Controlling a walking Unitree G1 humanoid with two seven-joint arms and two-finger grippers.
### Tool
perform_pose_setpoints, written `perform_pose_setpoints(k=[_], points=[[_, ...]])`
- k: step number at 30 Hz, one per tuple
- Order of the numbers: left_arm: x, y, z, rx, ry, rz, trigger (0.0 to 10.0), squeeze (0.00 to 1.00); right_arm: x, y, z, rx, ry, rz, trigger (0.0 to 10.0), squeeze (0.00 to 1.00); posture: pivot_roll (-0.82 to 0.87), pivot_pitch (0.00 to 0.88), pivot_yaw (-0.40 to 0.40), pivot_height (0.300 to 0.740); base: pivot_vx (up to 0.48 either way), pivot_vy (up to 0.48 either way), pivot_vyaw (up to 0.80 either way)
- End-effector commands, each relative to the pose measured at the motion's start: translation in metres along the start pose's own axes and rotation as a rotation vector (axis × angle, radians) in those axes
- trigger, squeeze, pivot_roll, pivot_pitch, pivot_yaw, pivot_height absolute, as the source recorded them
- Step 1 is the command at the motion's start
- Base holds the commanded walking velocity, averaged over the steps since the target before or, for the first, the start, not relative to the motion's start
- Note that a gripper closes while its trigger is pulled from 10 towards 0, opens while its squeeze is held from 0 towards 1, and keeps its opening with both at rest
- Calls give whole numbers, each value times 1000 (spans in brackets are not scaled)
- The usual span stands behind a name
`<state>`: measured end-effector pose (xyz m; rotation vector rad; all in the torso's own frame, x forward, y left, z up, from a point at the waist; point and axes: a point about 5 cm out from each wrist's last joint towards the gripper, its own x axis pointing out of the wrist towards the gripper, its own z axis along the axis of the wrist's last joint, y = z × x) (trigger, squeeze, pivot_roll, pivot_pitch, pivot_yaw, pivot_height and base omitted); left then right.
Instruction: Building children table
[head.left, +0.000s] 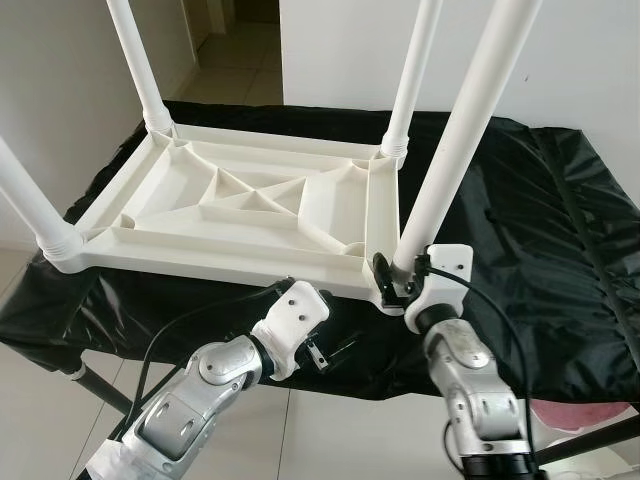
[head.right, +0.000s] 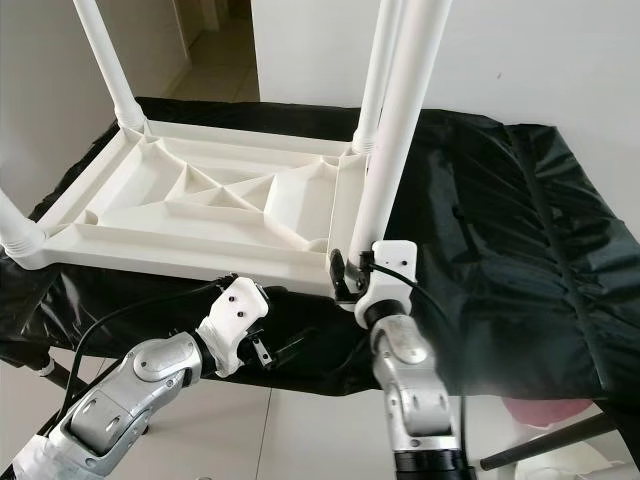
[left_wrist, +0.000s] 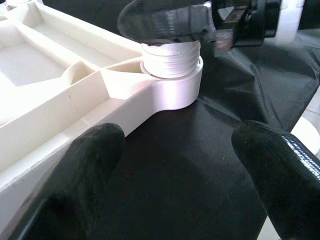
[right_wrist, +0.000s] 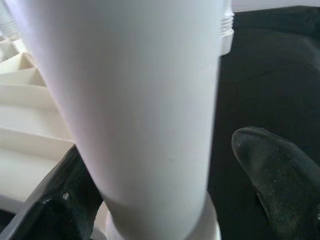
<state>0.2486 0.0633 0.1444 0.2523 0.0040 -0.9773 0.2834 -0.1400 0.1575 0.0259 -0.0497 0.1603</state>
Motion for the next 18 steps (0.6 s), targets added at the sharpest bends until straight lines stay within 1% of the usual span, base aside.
perform_pose_setpoints(k=[1, 2, 3, 4, 5, 7, 10, 11, 12, 15, 18], points=[[-1, -3, -1, 5, 13, -50, 10000, 0, -1, -2, -4, 2, 23, 44, 10000, 0, -24, 92, 10, 740, 0, 0, 0], [-1, -3, -1, 5, 13, -50, 10000, 0, -1, -2, -4, 2, 23, 44, 10000, 0, -24, 92, 10, 740, 0, 0, 0], [-1, -3, -1, 5, 13, -49, 10000, 0, 2, -6, -4, -30, 30, 122, 10000, 0, -24, 93, 10, 740, 0, 0, 0], [-1, -3, -1, 4, 12, -48, 10000, 0, 4, -8, -2, -58, 24, 173, 10000, 0, -24, 95, 9, 740, 0, 0, 0], [-1, -3, -1, 4, 12, -48, 10000, 0, 4, -8, -2, -58, 24, 173, 10000, 0, -24, 95, 9, 740, 0, 0, 0], [-1, -3, -1, 3, 11, -46, 10000, 0, 8, -9, 0, -99, 12, 242, 10000, 0, -24, 95, 9, 740, 0, 0, 0], [0, -3, -1, 3, 10, -45, 10000, 0, 9, -10, 1, -111, 8, 268, 10000, 0, -24, 95, 8, 740, 0, 0, 0], [0, -3, 0, 3, 10, -43, 10000, 0, 11, -10, 2, -126, 7, 309, 10000, 0, -21, 92, 6, 740, 0, 0, 0], [0, -3, 0, 3, 10, -43, 10000, 0, 11, -10, 2, -126, 7, 309, 10000, 0, -21, 92, 6, 740, 0, 0, 0], [1, -2, 1, 5, 7, -38, 10000, 0, 18, -12, 4, -176, 13, 394, 10000, 0, -19, 92, 5, 740, 0, 0, 0], [1, -2, 1, 6, 6, -37, 10000, 0, 20, -13, 3, -187, 18, 412, 10000, 0, -19, 91, 6, 740, 0, 0, 0]])
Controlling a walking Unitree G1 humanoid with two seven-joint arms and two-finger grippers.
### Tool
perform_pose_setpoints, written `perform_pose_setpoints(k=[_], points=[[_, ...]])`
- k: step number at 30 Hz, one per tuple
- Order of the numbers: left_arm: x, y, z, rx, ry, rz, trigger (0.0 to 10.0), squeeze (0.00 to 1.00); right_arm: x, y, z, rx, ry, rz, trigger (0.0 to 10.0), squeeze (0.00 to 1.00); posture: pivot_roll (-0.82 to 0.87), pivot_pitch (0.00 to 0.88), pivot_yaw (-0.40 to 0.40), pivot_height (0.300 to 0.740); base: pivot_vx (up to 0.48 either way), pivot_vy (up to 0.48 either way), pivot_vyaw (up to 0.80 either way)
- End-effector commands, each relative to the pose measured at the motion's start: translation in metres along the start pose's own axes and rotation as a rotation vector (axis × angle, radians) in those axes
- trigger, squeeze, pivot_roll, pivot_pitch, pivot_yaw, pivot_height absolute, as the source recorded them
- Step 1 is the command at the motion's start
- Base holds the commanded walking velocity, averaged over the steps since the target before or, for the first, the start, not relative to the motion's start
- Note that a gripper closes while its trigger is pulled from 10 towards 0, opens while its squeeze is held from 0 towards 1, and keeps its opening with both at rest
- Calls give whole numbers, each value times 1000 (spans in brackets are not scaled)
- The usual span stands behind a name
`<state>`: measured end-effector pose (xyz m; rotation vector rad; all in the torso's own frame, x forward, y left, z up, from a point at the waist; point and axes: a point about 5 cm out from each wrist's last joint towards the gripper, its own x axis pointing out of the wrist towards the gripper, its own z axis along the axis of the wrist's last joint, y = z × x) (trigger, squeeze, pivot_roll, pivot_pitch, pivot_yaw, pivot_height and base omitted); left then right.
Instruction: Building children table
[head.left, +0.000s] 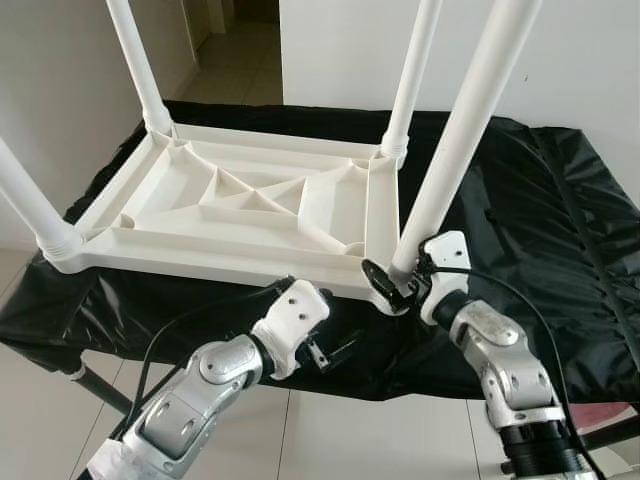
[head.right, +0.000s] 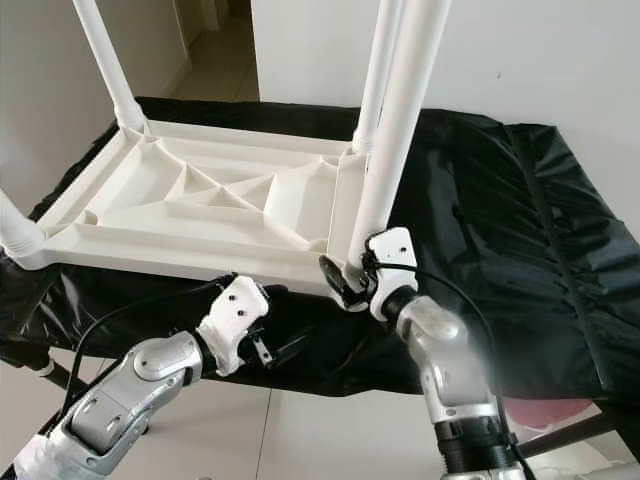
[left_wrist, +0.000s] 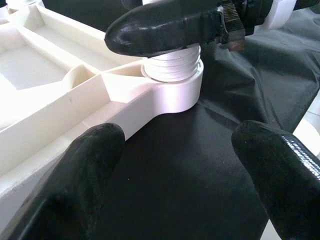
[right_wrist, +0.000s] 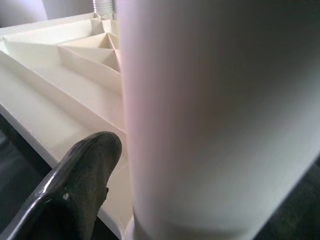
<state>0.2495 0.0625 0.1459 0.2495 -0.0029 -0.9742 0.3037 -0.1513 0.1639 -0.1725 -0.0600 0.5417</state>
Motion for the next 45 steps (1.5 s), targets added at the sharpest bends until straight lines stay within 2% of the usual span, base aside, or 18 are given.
perform_pose_setpoints(k=[1, 2, 3, 5, 6, 7, 14, 15, 17, 18, 21, 28, 32, 34, 38, 40, 42, 45], points=[[0, -2, -1, 5, 13, -41, 10000, 0, 3, 0, -3, -7, 11, 37, 7059, 0, -18, 93, 5, 740, 0, 0, 0], [0, -2, -1, 5, 13, -41, 10000, 0, 3, 0, -3, -7, 11, 37, 7059, 0, -18, 93, 5, 740, 0, 0, 0], [0, -2, -1, 5, 13, -41, 10000, 0, 4, -1, -4, -13, 11, 52, 4510, 0, -18, 93, 5, 740, 0, 0, 0], [0, -2, -1, 5, 13, -41, 10000, 0, 4, -1, -4, -13, 11, 52, 4510, 0, -18, 93, 5, 740, 0, 0, 0], [-1, -2, -1, 5, 13, -41, 10000, 0, 4, -3, -4, -19, 13, 61, 941, 0, -18, 93, 5, 740, 0, 0, 0], [-1, -2, -1, 5, 13, -41, 10000, 0, 5, -4, -5, -24, 13, 67, 0, 0, -19, 93, 5, 740, 0, 0, 0], [-1, -3, -1, 4, 13, -43, 10000, 0, 5, -7, -7, -34, 11, 89, 0, 0, -23, 89, 6, 740, 0, 0, 0], [-1, -3, -1, 4, 13, -44, 10000, 0, 4, -7, -8, -24, 12, 86, 2196, 0, -25, 88, 8, 740, 0, 0, 0], [0, -3, -1, 4, 12, -45, 10000, 0, 4, -7, -9, -17, 12, 84, 2196, 0, -25, 88, 8, 740, 0, 0, 0], [0, -4, -1, 4, 12, -48, 10000, 0, 3, -7, -10, -3, 15, 67, 10000, 0, -27, 85, 8, 740, 0, 0, 0], [0, -4, -1, 4, 12, -52, 10000, 0, 2, -7, -10, 14, 21, 31, 10000, 0, -29, 85, 9, 740, 0, 0, 0], [2, -4, -2, 8, 12, -63, 10000, 0, 2, -3, -17, 149, 79, -275, 10000, 0, -42, 82, 18, 740, 0, 0, 0], [3, -4, -1, 7, 11, -64, 10000, 0, 1, -1, -17, 173, 85, -345, 10000, 0, -42, 82, 18, 740, 0, 0, 0], [3, -4, -1, 9, 9, -66, 10000, 0, 1, 6, -16, 185, 74, -450, 10000, 0, -44, 81, 20, 740, 0, 0, 0], [3, -4, 0, 20, 9, -68, 10000, 0, 1, 14, -14, 204, 72, -536, 10000, 0, -51, 82, 11, 740, 0, 0, 0], [5, -2, 1, 31, 6, -60, 10000, 0, 2, 21, -11, 222, 73, -630, 10000, 0, -54, 92, 2, 740, 0, 0, 0], [5, 0, 2, 26, 4, -52, 10000, 0, 2, 23, -9, 234, 70, -668, 10000, 0, -59, 96, 1, 740, 0, 0, 0], [5, -1, 3, 17, 0, -49, 10000, 0, 6, 33, -4, 273, 54, -649, 10000, 0, -66, 101, 6, 740, 0, 0, 0]])
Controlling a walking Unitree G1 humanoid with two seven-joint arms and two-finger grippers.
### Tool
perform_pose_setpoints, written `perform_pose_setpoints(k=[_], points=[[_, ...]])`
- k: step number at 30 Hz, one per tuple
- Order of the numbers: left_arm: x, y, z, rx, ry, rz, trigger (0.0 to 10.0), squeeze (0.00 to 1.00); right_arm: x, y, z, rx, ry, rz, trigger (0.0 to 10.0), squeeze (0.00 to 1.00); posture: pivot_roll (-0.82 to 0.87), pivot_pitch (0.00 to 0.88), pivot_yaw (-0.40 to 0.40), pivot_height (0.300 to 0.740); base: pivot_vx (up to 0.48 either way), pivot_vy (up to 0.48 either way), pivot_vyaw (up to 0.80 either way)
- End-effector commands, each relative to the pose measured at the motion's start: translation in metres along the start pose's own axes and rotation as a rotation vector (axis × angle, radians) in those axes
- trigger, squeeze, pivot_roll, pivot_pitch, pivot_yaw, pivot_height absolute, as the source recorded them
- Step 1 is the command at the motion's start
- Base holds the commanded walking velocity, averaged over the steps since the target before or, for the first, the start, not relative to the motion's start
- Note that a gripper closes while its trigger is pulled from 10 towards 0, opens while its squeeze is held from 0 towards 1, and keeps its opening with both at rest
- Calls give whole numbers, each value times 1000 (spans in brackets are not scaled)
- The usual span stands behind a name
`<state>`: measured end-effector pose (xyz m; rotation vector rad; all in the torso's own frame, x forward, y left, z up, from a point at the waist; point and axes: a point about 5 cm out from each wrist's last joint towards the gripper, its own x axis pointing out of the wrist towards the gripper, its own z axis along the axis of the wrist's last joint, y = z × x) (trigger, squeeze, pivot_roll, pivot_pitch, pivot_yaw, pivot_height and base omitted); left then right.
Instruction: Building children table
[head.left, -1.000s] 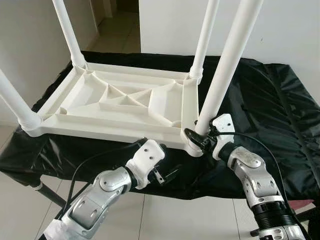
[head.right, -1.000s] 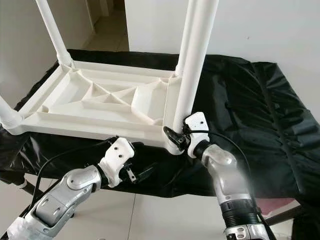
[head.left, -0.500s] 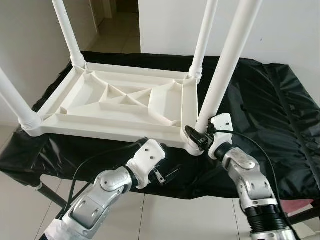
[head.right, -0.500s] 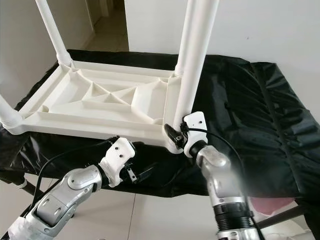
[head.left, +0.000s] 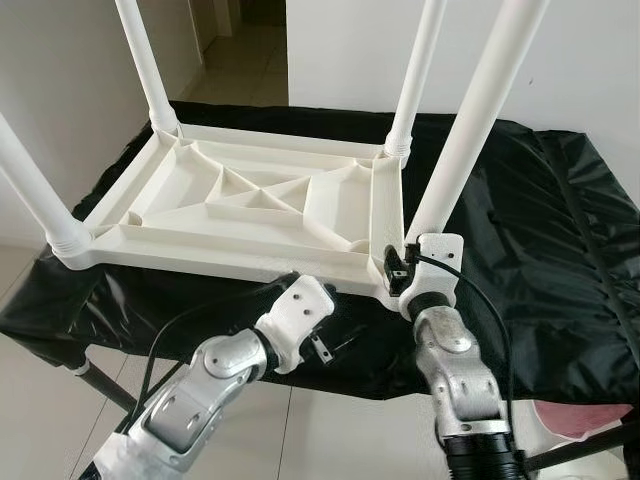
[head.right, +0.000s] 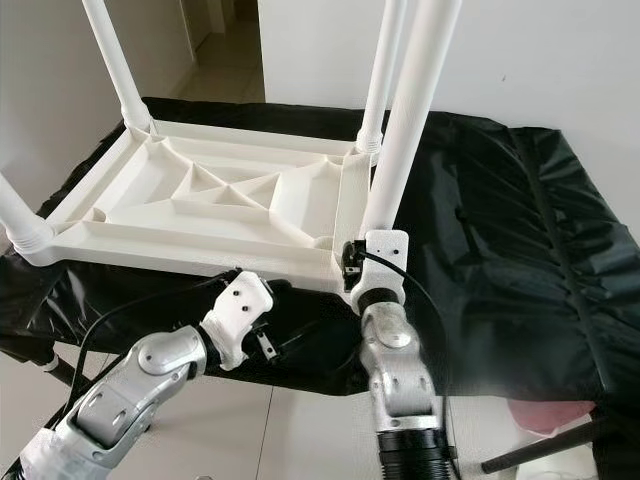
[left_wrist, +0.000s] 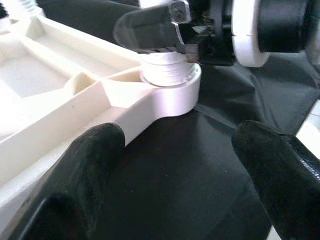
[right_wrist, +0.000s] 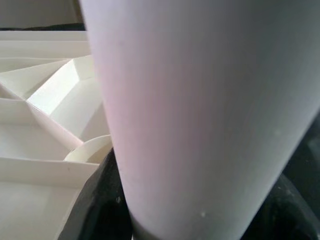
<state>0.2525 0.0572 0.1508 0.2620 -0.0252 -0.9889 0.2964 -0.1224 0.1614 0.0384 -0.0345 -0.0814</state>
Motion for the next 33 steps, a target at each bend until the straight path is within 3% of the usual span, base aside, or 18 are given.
perform_pose_setpoints(k=[1, 5, 19, 20, 21, 22, 32, 33], points=[[-1, -3, -3, -6, 16, -40, 10000, 0, -4, 0, -7, 60, 47, -24, 10000, 0, -67, 103, 8, 740, 0, 0, 0], [1, -8, -4, 10, 23, -63, 10000, 0, -5, -7, -6, 39, 49, -57, 10000, 0, -71, 105, 3, 740, 0, 0, 0], [1, -8, -5, -3, 21, -47, 10000, 0, -5, -5, -3, 41, 37, -47, 10000, 27, -65, 105, -8, 740, 0, 0, 0], [2, -8, -5, -2, 22, -49, 10000, 0, -5, -6, -1, 42, 24, -42, 10000, 859, -56, 101, -4, 740, 0, 0, 0], [2, -8, -5, -2, 22, -49, 10000, 0, -5, -6, -1, 42, 24, -42, 10000, 859, -56, 101, -4, 740, 0, 0, 0], [2, -8, -4, 2, 21, -56, 10000, 0, -3, -8, 2, 55, 6, -34, 10000, 1000, -50, 97, -3, 740, 0, 0, 0], [3, -2, -1, 25, 15, -44, 10000, 0, 3, -23, 9, 74, -36, 70, 10000, 1000, -39, 83, -16, 740, 0, 0, 0], [3, -2, -1, 25, 15, -42, 10000, 0, 3, -24, 10, 64, -39, 133, 10000, 882, -42, 80, -16, 740, 0, 0, 0]])
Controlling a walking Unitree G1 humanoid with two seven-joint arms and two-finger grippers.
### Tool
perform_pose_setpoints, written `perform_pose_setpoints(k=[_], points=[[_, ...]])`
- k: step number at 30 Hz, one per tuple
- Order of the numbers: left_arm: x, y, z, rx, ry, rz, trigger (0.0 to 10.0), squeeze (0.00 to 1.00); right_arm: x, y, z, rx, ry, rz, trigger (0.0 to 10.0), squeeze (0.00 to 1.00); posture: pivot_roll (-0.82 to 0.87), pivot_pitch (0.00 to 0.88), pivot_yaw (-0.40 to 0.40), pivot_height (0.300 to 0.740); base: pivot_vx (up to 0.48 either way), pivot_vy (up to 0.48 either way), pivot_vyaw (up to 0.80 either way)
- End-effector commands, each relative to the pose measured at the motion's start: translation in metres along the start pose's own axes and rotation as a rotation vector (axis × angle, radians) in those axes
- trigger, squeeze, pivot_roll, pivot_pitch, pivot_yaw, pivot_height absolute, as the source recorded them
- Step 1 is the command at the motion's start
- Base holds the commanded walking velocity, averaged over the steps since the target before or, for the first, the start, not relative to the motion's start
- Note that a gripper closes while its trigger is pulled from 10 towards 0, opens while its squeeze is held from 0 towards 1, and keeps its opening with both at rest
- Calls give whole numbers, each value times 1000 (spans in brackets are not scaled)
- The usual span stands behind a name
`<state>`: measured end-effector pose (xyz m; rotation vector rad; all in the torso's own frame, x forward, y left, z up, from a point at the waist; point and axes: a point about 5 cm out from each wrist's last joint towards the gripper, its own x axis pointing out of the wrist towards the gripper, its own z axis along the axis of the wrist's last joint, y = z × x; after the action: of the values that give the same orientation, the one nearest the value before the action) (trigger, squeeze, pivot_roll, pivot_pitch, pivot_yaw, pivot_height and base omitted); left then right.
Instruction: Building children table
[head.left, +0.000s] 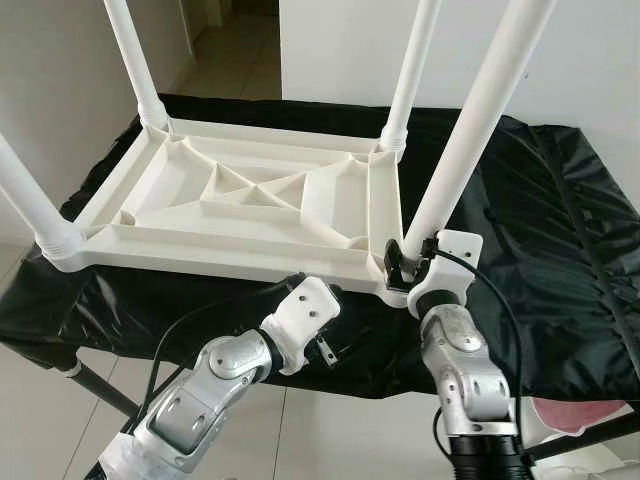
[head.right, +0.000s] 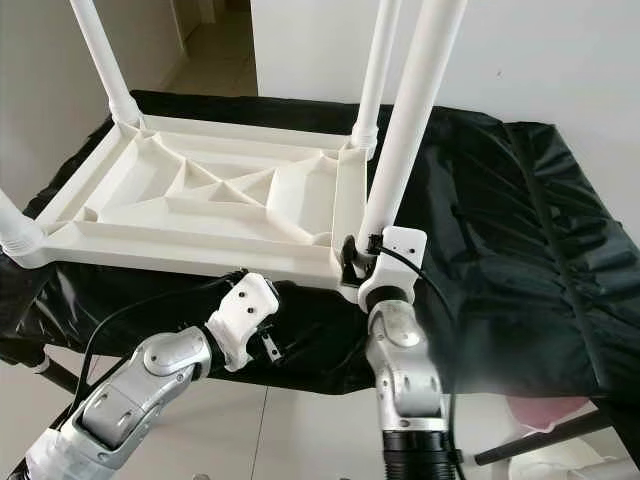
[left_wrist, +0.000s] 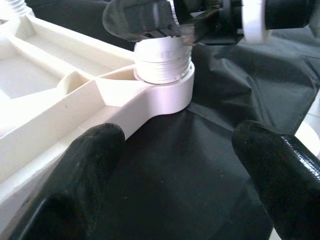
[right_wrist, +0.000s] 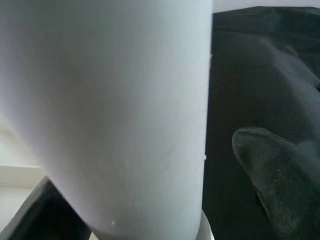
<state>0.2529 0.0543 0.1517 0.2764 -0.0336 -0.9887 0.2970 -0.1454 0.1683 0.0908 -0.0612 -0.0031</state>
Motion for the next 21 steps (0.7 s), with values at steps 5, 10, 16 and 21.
perform_pose_setpoints(k=[5, 10, 16, 21], points=[[0, -2, -4, 13, 19, -45, 10000, 0, 0, -5, -1, -36, 19, 229, 10000, 0, -39, 68, -15, 740, 0, 0, 0], [-1, -3, -3, 25, 20, -57, 10000, 0, 5, -17, -2, -179, 25, 442, 10000, 0, -38, 65, -8, 740, 0, 0, 0], [0, -5, -3, 11, 26, -75, 10000, 0, 13, -25, -4, -248, 48, 537, 10000, 0, -37, 68, -2, 740, 0, 0, 0], [1, -8, -4, -48, 46, -89, 10000, 0, 18, -28, -5, -305, 74, 625, 10000, 0, -29, 70, 1, 740, 0, 0, 0]])
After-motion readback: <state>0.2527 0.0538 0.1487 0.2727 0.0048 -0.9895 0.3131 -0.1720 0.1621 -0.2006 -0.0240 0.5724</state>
